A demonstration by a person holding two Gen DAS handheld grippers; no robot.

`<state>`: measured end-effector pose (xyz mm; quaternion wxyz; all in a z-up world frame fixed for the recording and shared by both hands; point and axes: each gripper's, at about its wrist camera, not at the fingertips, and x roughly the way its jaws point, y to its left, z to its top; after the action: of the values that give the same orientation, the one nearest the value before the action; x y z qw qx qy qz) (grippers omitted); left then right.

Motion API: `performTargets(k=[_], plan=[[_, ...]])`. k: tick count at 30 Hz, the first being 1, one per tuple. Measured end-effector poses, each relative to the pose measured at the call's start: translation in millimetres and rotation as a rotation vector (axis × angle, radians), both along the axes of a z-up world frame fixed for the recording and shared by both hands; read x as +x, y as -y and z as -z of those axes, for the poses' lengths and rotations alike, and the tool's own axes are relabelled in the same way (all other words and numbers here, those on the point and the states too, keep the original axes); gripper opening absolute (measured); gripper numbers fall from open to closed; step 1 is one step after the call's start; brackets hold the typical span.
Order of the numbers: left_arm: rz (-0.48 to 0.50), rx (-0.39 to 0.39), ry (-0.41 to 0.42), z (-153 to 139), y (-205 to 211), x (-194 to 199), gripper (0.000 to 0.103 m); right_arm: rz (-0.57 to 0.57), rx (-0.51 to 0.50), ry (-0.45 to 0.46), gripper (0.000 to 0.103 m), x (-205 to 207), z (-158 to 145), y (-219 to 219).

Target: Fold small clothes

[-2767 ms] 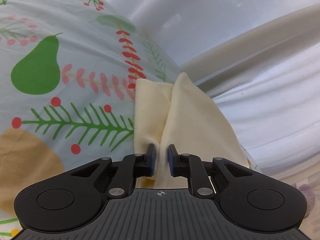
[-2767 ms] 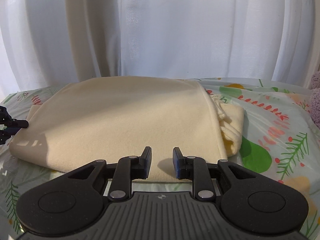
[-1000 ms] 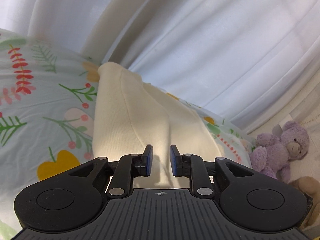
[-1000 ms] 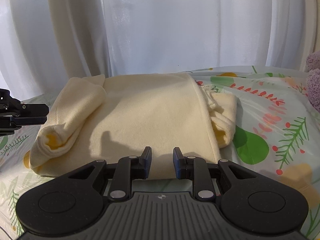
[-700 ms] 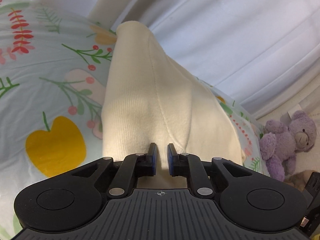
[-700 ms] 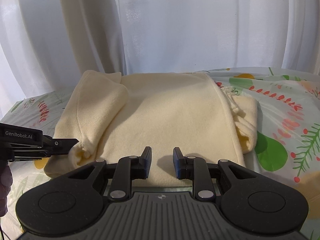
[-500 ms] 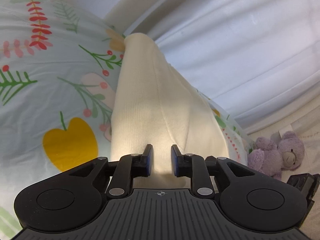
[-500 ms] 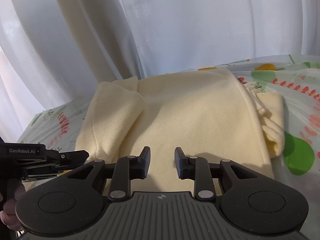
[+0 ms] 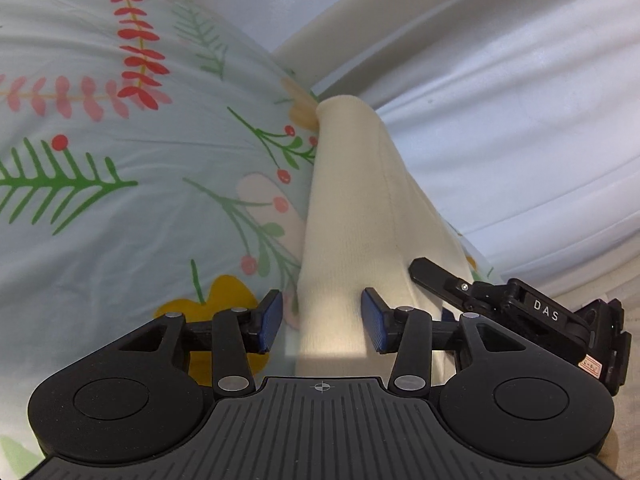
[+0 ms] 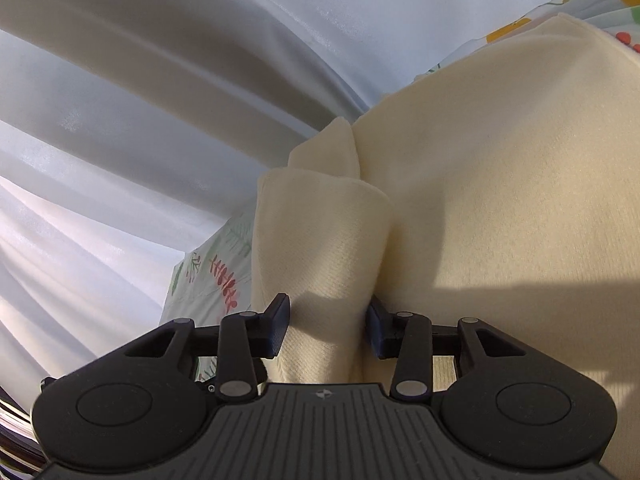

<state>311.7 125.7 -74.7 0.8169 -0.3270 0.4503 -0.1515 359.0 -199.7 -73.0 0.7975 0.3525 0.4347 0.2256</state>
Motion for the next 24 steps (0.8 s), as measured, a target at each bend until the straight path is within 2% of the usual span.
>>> performTargets(k=[3, 5, 8, 11, 13, 16, 18, 21, 24], plan=[[0.015, 0.009, 0.011, 0, 4, 1, 0.048, -0.022, 0.001, 0.002, 0.03, 3, 0, -1], [0.021, 0.013, 0.014, 0, 6, 2, 0.048, -0.033, -0.002, -0.001, 0.02, 8, 3, -3], [0.024, 0.022, 0.018, 0, 9, 3, 0.049, -0.025, -0.04, 0.022, 0.014, 4, 0, -5], [0.011, 0.058, 0.025, -5, 13, -1, 0.05, -0.046, -0.227, 0.157, 0.012, -11, -20, -25], [0.0, 0.1, 0.058, -16, 18, -7, 0.049, -0.052, -0.322, 0.257, 0.011, -23, -36, -34], [-0.002, 0.131, 0.102, -31, 25, -12, 0.049, -0.007, -0.419, 0.387, 0.011, -43, -63, -32], [0.013, 0.138, 0.098, -32, 34, -13, 0.049, 0.033, -0.476, 0.428, 0.011, -53, -74, -23], [0.064, 0.146, 0.069, -25, 50, -10, 0.049, 0.082, -0.602, 0.435, 0.012, -62, -71, -7], [0.111, 0.147, 0.035, -13, 66, -7, 0.051, 0.097, -0.645, 0.325, 0.012, -54, -46, 17]])
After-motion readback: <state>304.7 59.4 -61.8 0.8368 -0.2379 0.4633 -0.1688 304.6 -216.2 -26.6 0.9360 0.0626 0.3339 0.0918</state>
